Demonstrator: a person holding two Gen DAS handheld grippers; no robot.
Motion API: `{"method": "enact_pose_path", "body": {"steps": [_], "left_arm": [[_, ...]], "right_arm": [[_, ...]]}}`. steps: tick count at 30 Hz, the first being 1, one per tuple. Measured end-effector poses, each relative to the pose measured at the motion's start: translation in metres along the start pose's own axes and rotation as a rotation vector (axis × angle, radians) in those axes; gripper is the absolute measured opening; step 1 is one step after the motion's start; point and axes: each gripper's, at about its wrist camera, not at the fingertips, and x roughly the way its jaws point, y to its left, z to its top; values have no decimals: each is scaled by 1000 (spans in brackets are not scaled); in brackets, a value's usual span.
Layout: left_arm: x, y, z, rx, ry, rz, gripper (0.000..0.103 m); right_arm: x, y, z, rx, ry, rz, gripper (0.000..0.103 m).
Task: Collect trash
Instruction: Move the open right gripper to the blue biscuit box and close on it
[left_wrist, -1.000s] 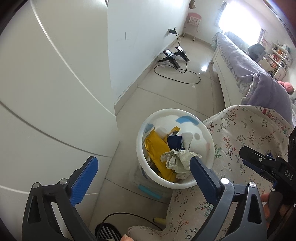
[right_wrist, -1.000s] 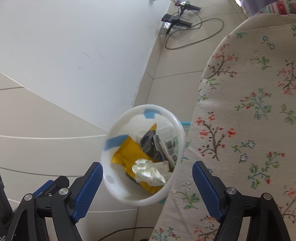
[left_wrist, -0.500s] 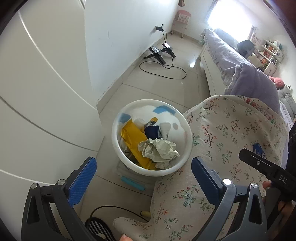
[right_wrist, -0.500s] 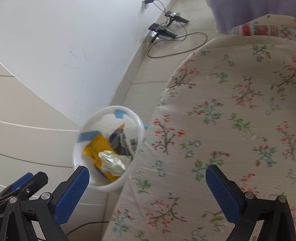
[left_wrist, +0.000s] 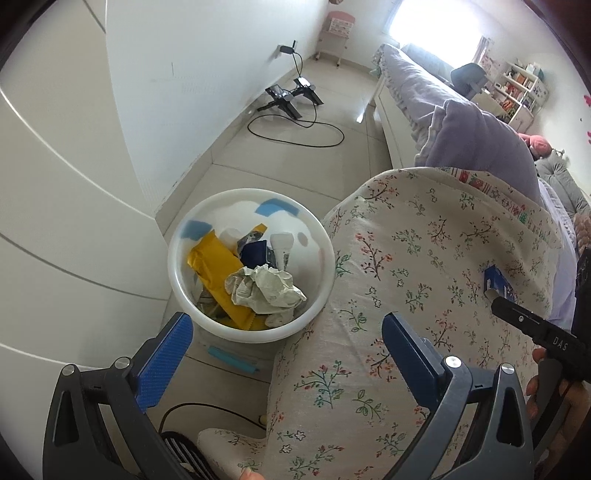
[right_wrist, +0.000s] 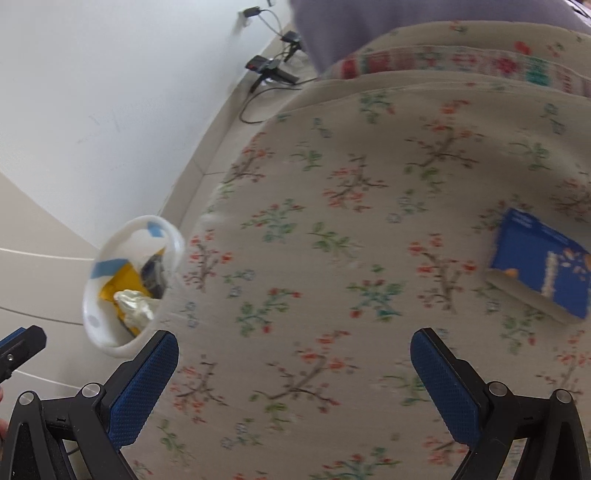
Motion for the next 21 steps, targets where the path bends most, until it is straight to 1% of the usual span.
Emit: {"method": "enact_pose_path", "body": {"steps": [4, 7, 10, 13, 15, 18, 21], "left_arm": [[7, -9, 0, 14, 18, 0, 103], [8, -16, 3, 15, 28, -27, 103], [6, -25, 7, 25, 16, -41, 103], [9, -32, 9, 38, 23, -52, 103], [12, -36, 10, 49, 31, -52, 103], [17, -40, 11, 64, 42, -46, 103], [21, -39, 13, 65, 51, -41, 103]], "right_arm": [[-8, -29, 1, -2, 2, -44, 103], [-12, -53, 4, -21, 5, -71, 103], [-17, -77, 12, -54, 0, -117, 103], [-18, -100, 20, -106, -8, -151, 103], [-15, -115, 24, -144, -3, -163, 103], [-6, -130, 26, -172, 13, -150, 103], [3, -139, 28, -216, 25, -171, 103]]}}
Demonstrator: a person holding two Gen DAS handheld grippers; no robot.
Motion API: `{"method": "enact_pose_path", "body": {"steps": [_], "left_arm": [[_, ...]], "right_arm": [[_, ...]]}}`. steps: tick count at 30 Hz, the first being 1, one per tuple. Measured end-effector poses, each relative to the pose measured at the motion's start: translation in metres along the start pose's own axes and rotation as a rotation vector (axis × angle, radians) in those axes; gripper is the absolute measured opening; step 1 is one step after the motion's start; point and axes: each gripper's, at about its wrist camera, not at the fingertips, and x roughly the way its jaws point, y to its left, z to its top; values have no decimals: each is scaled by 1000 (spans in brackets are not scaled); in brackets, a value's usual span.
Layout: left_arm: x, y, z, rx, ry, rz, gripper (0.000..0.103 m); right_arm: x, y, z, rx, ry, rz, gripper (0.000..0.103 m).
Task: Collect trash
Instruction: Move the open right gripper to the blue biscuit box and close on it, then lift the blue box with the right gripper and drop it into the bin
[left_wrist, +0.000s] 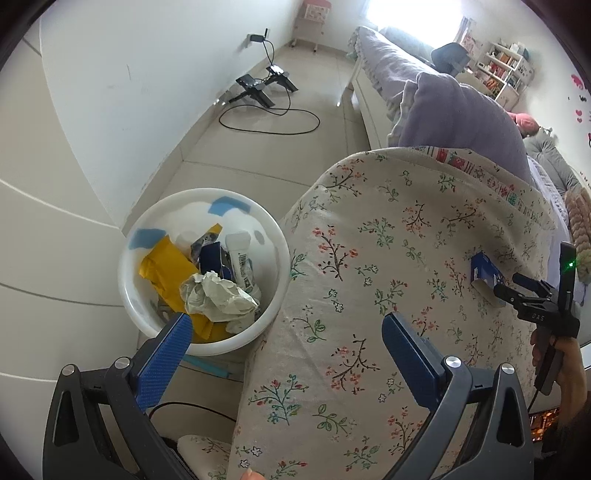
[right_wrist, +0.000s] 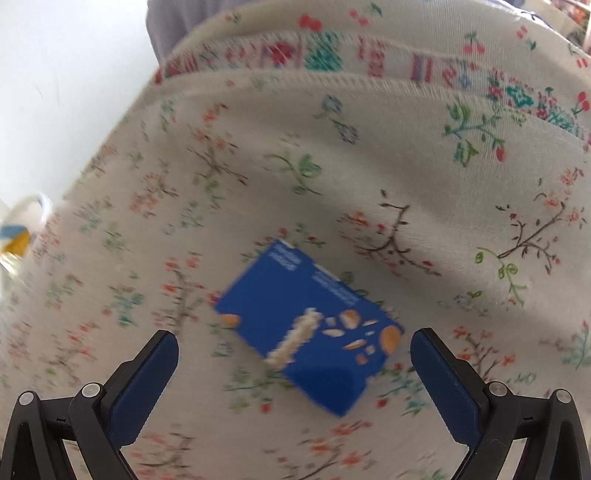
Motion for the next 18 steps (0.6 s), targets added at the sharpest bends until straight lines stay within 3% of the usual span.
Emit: {"method": "enact_pose_path", "body": {"steps": [8, 13, 16, 18], "left_arm": [[8, 3, 2, 3, 17, 14, 103], [9, 3, 0, 8, 26, 15, 103], [7, 3, -2, 12, 25, 12, 103], [4, 4, -3, 11, 22, 10, 103]], "right_arm": [[23, -3, 8, -60, 16, 57, 103], [40, 2, 8, -79, 57, 42, 103], [45, 8, 1, -83, 62, 10, 97], [42, 10, -2, -68, 52, 9, 87]]}}
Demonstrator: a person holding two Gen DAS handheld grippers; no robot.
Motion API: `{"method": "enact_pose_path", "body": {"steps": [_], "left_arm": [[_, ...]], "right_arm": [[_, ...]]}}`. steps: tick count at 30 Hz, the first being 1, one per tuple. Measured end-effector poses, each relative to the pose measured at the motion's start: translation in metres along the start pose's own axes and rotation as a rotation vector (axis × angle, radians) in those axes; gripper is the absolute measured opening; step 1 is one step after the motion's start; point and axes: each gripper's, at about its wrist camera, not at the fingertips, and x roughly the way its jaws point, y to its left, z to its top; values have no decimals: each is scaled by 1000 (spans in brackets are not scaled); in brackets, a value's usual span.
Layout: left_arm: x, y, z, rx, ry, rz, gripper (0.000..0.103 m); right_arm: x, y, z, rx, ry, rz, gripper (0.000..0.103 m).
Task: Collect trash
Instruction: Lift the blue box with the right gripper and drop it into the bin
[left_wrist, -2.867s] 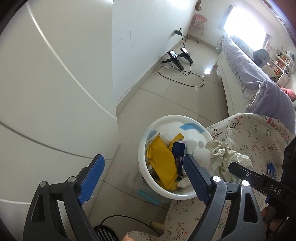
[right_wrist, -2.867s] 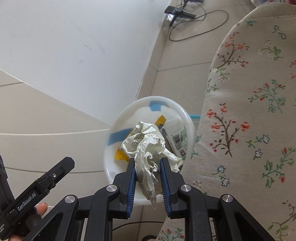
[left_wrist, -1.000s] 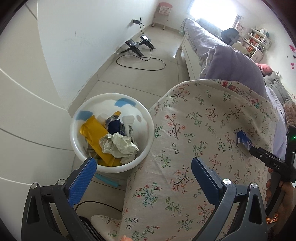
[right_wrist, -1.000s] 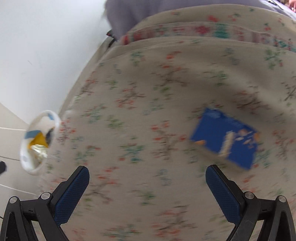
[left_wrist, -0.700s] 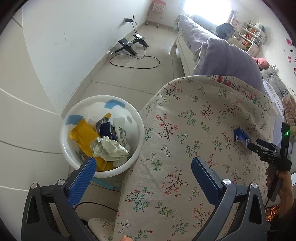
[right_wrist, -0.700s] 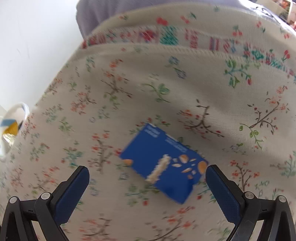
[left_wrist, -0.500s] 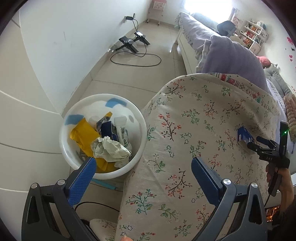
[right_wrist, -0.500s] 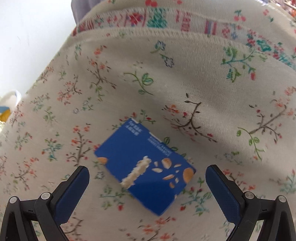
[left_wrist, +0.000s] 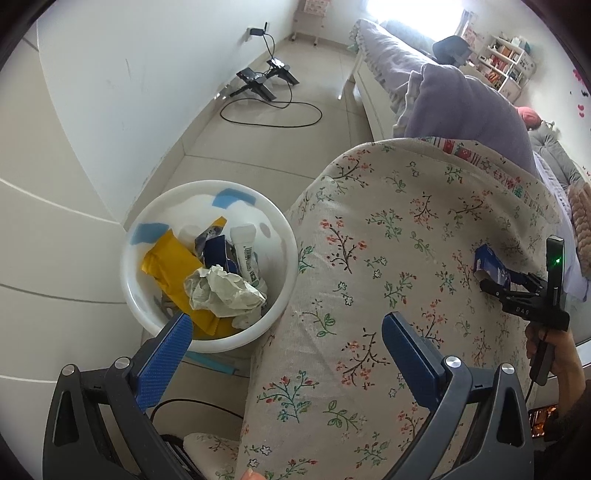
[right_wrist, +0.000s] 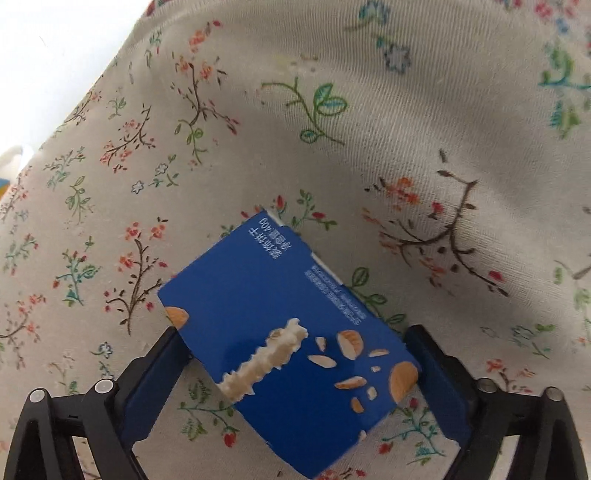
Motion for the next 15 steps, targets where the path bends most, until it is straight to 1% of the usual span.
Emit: {"method": "enact_pose_path", "body": {"steps": [2, 4, 6, 9, 13, 15], "left_arm": [[-3, 2, -1, -4, -4, -2, 103], [-5, 4, -2, -7, -4, -3, 103], [-7, 7, -4, -9, -3, -5, 103], [-9, 8, -5, -9, -4, -5, 103], [-13, 14, -10, -11, -4, -4, 103], [-15, 17, -12, -14, -3, -4, 103]], "right_arm": [[-5, 1, -2, 35, -7, 18, 79], [-10, 0, -6, 80, -8, 47, 76], [-15, 2, -9, 93, -6, 52, 72], [-26, 4, -16, 111, 2, 47, 71], [-42, 19, -21, 87, 3, 42, 71], [-43, 30, -16, 77, 6, 45, 70]]}}
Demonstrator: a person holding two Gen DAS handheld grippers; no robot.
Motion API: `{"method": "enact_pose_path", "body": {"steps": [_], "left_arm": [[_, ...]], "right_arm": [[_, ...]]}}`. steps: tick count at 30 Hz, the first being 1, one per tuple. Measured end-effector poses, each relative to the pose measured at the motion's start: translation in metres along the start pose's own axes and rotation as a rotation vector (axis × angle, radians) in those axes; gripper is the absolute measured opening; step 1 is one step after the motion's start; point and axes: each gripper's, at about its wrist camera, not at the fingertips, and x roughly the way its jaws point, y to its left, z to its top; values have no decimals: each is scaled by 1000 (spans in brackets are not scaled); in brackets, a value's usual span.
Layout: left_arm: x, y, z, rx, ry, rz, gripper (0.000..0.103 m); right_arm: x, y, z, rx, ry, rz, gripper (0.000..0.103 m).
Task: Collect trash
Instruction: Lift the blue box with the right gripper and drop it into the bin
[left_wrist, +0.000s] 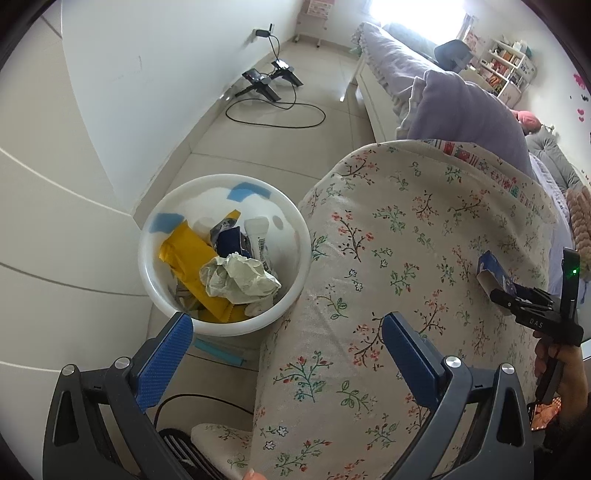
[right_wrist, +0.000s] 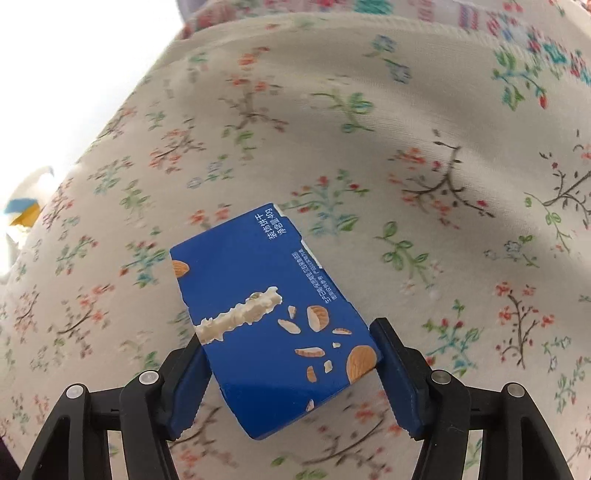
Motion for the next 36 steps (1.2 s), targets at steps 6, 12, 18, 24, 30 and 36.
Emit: {"method": "enact_pose_path", "body": {"steps": [6, 12, 18, 24, 30, 36], "left_arm": [[-6, 12, -4, -14, -2, 7, 103], [-11, 27, -7, -37, -5, 15, 103], [-15, 44, -10, -61, -7, 32, 103], [-19, 68, -13, -98, -15, 58, 103], [-24, 90, -18, -129, -20, 83, 103], [-29, 107, -22, -154, -25, 102, 103]], "right_arm": [[-16, 31, 0, -35, -13, 25, 69], [-19, 66, 8, -74, -24, 61, 69], [-17, 103, 17, -113, -22, 86, 69], [-8, 142, 28, -134, -15, 114, 69], [3, 180, 42, -145, -11, 140, 69], [21, 219, 56, -141, 2, 176, 69]]}}
